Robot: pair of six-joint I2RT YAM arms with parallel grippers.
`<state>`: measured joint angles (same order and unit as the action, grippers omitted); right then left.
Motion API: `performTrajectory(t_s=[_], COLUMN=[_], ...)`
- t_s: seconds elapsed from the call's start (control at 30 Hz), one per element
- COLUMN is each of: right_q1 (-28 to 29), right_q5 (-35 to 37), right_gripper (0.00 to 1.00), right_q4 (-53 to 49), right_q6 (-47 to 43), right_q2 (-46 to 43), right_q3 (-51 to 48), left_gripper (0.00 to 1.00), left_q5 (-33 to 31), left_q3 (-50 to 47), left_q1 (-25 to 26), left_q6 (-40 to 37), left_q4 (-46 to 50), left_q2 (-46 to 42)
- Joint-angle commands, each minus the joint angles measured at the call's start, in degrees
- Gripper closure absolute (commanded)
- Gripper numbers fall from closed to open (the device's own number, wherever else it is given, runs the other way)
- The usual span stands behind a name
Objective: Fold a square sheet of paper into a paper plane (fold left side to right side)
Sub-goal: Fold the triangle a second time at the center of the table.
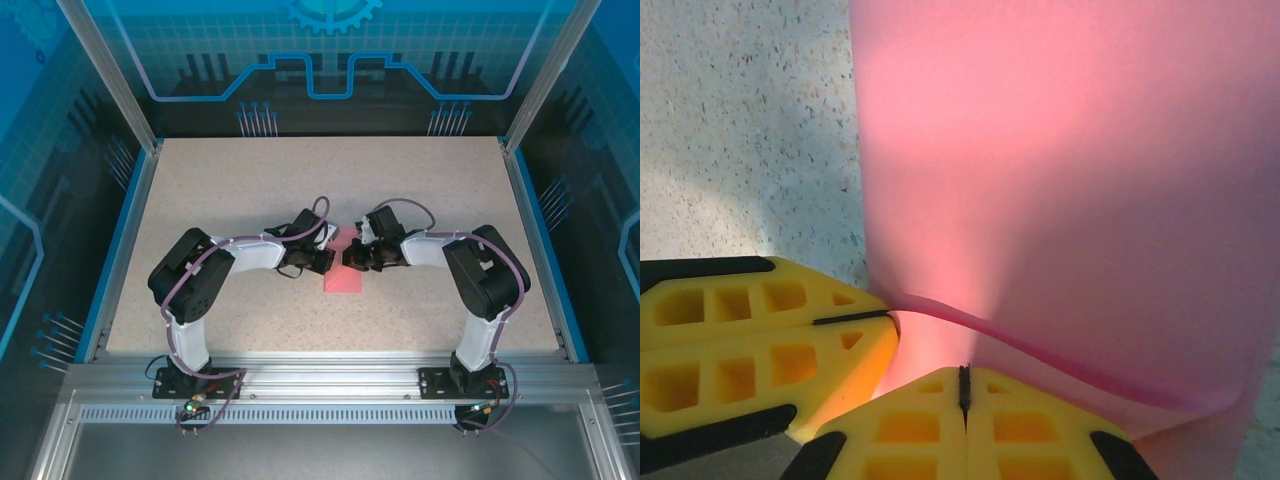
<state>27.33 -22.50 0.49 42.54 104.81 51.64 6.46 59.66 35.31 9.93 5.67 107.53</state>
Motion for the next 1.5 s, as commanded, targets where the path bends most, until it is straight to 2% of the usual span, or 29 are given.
performTrajectory(t_s=[0.0, 0.4, 0.67, 0.8, 0.9, 1.2, 1.33, 1.47], right_q1=[-0.1, -0.1, -0.3, -0.3, -0.2, -0.2, -0.2, -0.2], right_q5=[1.7, 3.7, 4.0, 3.8, 3.7, 3.4, 3.2, 3.0], right_gripper=[1.0, 1.0, 1.0, 1.0, 1.0, 1.0, 1.0, 1.0], right_q4=[-2.6, -4.2, -4.1, -4.2, -4.3, -4.3, -4.5, -4.6], right_q6=[-1.4, -2.0, -2.1, -2.3, -2.4, -2.5, -2.5, -2.5], right_q2=[0.9, 1.3, 1.3, 1.1, 1.1, 1.1, 1.3, 1.4], right_q3=[-0.9, -3.6, -4.6, -4.4, -4.2, -4.1, -3.9, -3.9], left_gripper=[0.99, 0.95, 0.75, 0.69, 0.7, 0.77, 0.77, 0.77], left_q5=[0.3, 0.1, -1.0, -0.6, 3.5, 26.3, 30.4, 30.8], left_q3=[-0.3, 0.5, 1.5, 1.0, 0.1, -2.5, -1.5, -0.4], left_q1=[0.1, 0.1, -0.6, -1.3, -1.3, -1.3, -1.3, -1.3], left_q6=[-1.7, -1.6, 0.6, 1.8, 2.3, 5.0, 5.0, 5.1], left_q4=[2.7, 4.1, 7.8, 9.9, 10.8, 7.9, 7.5, 7.0], left_q2=[1.9, 0.0, -6.2, -9.7, -11.6, -9.9, -6.3, -3.2])
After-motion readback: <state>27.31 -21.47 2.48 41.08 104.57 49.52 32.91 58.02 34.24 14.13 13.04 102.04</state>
